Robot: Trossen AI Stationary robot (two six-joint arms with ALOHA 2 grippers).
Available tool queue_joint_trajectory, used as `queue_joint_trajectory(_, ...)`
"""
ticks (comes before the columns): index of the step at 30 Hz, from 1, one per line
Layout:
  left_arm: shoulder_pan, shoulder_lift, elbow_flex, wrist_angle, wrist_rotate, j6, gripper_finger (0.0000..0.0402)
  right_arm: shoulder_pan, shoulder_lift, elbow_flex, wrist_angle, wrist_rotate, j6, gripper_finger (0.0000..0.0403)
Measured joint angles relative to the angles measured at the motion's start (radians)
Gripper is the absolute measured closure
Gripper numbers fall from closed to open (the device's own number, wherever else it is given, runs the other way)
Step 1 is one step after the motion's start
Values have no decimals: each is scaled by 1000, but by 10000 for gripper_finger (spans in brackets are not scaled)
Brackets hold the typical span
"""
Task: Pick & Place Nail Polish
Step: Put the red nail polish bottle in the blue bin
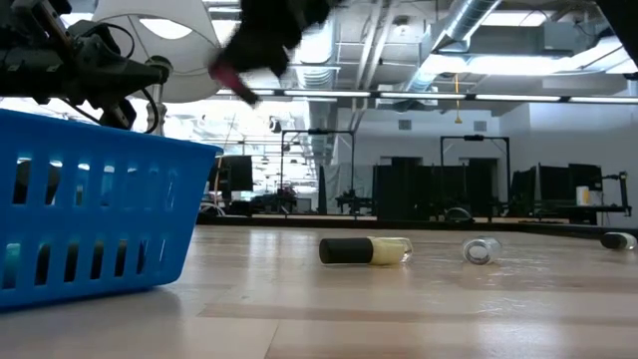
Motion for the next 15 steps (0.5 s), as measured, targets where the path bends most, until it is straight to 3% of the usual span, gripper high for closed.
queue_joint_trajectory(9, 0, 0, 0, 0, 0, 0, 401, 164, 0, 57, 230, 58, 61, 315)
queue_joint_trajectory(15, 0, 0, 0, 0, 0, 0, 401, 239, 106, 57, 426, 70, 148, 315)
